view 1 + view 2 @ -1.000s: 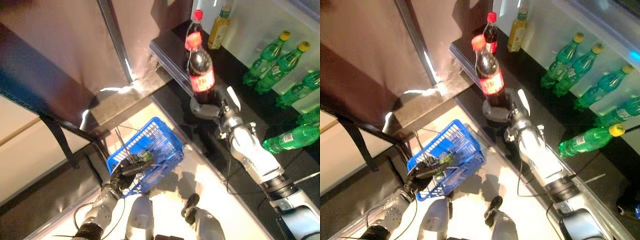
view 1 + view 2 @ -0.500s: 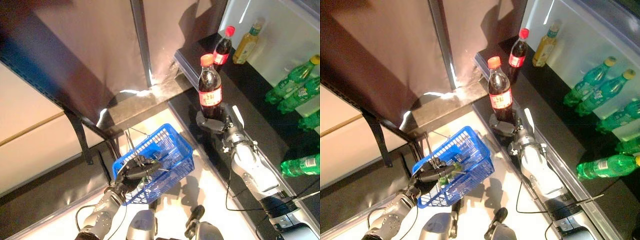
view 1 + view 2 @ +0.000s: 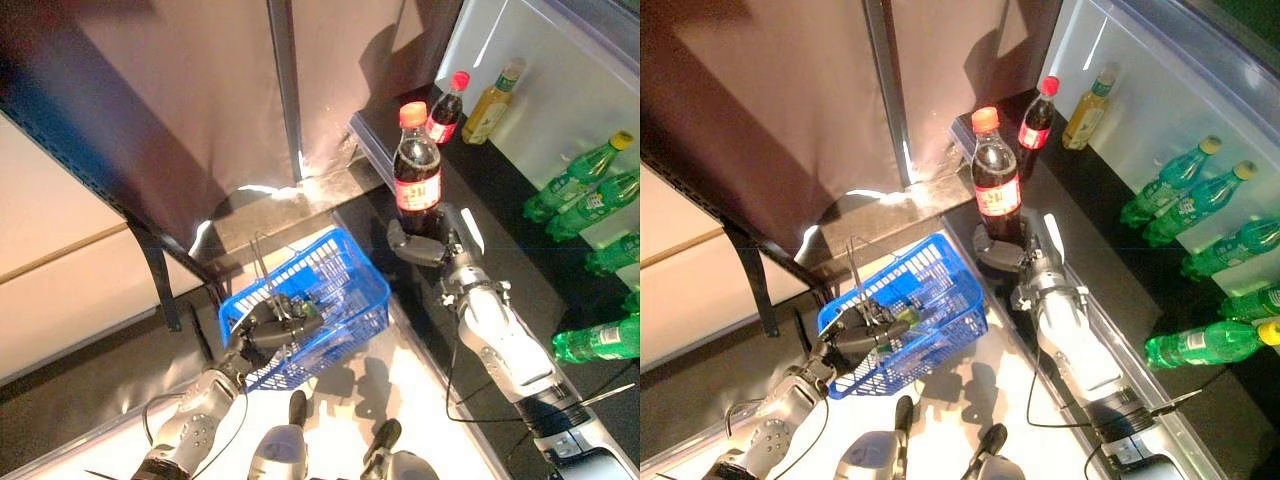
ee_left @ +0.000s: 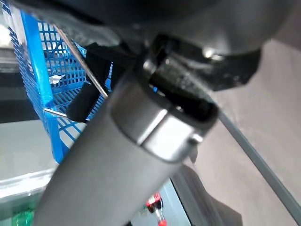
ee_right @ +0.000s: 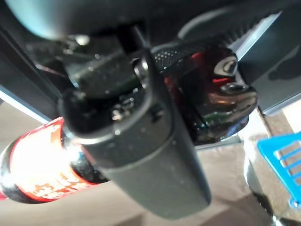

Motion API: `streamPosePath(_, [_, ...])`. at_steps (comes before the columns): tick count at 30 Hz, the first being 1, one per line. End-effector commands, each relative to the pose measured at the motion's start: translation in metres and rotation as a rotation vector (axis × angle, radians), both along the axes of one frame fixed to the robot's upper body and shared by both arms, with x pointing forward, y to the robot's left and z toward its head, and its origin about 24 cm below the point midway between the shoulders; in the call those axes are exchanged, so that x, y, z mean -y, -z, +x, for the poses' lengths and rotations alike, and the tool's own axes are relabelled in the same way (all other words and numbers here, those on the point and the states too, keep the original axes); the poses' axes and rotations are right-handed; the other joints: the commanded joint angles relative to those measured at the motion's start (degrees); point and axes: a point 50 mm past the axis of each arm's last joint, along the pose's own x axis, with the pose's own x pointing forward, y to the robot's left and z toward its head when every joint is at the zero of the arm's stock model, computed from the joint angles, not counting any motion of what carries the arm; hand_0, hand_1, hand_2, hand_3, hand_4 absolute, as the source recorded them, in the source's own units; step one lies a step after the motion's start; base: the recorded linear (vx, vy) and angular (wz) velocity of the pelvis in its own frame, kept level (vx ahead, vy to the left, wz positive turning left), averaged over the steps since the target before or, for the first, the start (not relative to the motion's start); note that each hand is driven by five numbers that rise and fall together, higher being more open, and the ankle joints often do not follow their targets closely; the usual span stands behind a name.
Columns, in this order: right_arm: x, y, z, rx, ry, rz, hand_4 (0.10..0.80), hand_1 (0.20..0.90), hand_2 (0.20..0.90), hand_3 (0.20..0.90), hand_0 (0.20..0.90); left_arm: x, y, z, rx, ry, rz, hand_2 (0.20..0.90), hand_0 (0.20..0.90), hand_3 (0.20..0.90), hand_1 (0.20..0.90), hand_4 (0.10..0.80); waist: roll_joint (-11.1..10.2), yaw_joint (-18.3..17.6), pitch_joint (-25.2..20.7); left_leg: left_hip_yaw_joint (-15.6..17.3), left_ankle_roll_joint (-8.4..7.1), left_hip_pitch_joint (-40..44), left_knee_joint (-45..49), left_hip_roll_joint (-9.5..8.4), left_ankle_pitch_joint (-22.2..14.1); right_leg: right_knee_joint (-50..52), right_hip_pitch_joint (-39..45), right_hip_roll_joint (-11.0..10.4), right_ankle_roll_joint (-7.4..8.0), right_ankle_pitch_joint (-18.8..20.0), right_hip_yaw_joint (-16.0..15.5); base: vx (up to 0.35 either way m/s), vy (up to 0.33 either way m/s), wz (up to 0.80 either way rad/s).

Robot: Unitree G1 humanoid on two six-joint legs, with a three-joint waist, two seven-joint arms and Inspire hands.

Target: Pick up the drink and place into the basket.

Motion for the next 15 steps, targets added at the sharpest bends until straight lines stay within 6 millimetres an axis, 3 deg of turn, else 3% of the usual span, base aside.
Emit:
streamPosePath(1, [-0.029, -0.059, -0.014, 0.361, -0.178, 0.052, 0.100, 0.300, 0.300, 0.200, 0.300, 0.036, -0.093, 0.014, 0.502, 0.189, -0.201, 0.300, 0.300, 0.200, 0.300, 0.100, -1.5, 0.7, -14.8, 1.9, 0.96, 3.1, 1.1, -2.16, -5.9, 2.1, -0.4, -0.9, 2.89, -0.3, 1.9, 0.000, 0.000, 0.00])
streamPosePath(15, [-0.044, -0.060, -0.017, 0.356, -0.253, 0.037, 0.100, 0.300, 0.300, 0.200, 0.300, 0.054, -0.134, 0.003, 0.686, 0.344, -0.249, 0.300, 0.300, 0.200, 0.300, 0.100, -1.6, 1.4, -15.4, 1.7, 0.68, 3.3, 0.9, -2.07, -5.7, 1.2, 0.5, -0.8, 2.94, -0.2, 1.5, 0.000, 0.000, 0.00])
